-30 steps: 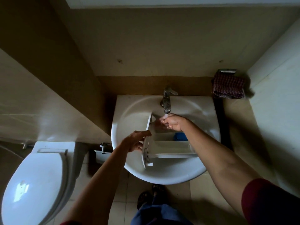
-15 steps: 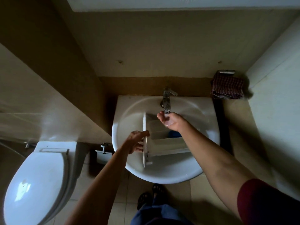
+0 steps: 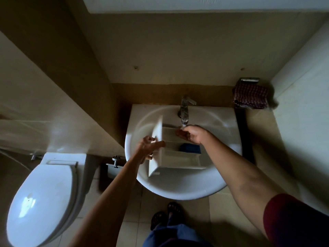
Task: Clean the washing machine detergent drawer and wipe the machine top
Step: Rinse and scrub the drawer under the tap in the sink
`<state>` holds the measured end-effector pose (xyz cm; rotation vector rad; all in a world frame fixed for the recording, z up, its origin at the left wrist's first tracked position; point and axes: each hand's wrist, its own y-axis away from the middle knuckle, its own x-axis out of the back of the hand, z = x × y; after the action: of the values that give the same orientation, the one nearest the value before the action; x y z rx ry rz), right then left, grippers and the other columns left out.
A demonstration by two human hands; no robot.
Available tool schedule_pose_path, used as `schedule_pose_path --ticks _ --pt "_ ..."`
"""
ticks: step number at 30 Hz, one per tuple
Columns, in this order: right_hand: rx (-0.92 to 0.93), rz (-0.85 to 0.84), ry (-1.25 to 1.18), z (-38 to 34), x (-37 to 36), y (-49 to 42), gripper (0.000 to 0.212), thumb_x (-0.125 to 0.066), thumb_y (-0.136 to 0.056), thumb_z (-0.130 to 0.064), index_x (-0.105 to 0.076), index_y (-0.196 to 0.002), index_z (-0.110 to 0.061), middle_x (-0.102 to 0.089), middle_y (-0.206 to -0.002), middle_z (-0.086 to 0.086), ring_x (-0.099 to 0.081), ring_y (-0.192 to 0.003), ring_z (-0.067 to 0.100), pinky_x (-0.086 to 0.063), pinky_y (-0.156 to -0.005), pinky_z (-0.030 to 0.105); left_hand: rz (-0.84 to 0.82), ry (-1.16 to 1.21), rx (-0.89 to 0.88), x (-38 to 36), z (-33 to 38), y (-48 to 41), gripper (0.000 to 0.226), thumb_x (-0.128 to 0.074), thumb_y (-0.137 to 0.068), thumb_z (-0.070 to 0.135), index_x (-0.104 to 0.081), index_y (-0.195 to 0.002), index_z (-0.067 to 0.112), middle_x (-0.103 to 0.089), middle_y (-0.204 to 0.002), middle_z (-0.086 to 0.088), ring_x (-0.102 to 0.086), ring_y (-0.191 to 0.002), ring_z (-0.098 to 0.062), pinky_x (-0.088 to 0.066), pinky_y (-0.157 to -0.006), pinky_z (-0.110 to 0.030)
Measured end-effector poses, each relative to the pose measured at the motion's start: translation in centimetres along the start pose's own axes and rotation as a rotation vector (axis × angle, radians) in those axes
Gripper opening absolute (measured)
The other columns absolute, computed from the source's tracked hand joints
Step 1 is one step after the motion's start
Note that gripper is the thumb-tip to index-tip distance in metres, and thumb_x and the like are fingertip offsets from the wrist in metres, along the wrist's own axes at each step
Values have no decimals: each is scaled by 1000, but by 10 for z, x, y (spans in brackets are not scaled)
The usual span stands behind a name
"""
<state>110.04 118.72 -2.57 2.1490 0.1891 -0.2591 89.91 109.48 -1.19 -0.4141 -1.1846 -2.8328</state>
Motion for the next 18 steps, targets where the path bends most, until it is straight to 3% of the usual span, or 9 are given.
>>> schedule_pose_path --ticks 4,6,11,14,18 --pt "16 34 -405 5 -5 2 17 -42 -98 -1 -59 -99 -1 -61 -89 12 -60 -76 18 -55 -73 26 44 -70 -20 -8 0 1 74 -80 -71 44 -45 -129 15 -62 -115 -13 -63 -100 -27 -56 -74 -40" --pt "3 10 -435 7 -8 5 17 -43 -99 -4 -58 -91 -4 -61 -86 10 -59 -74 16 -53 -62 22 80 -122 -27 -12 2 2 73 -81 -70 44 -47 -128 16 -60 -117 -14 -63 -100 -27 -58 -75 -43" --pt "45 -4 -418 9 -8 7 15 -47 -98 -6 -59 -90 -6 -60 -81 4 -59 -72 11 -50 -61 19 106 -174 -25 -16 4 4 76 -81 -68 48 -48 -129 15 -58 -120 -14 -63 -96 -26 -60 -73 -44" --pt "-4 -50 -250 10 -1 11 17 -45 -99 -11 -60 -92 -10 -66 -73 2 -63 -66 11 -53 -56 20 118 -189 -20 -15 4 5 74 -81 -67 51 -49 -125 17 -55 -121 -14 -62 -95 -25 -60 -71 -43" --pt "-200 -341 366 18 6 25 22 -41 -98 0 -63 -103 -3 -73 -85 8 -70 -78 16 -58 -72 25 129 -201 -32 -18 3 7 72 -79 -68 53 -49 -123 18 -53 -122 -14 -60 -94 -23 -58 -64 -36"
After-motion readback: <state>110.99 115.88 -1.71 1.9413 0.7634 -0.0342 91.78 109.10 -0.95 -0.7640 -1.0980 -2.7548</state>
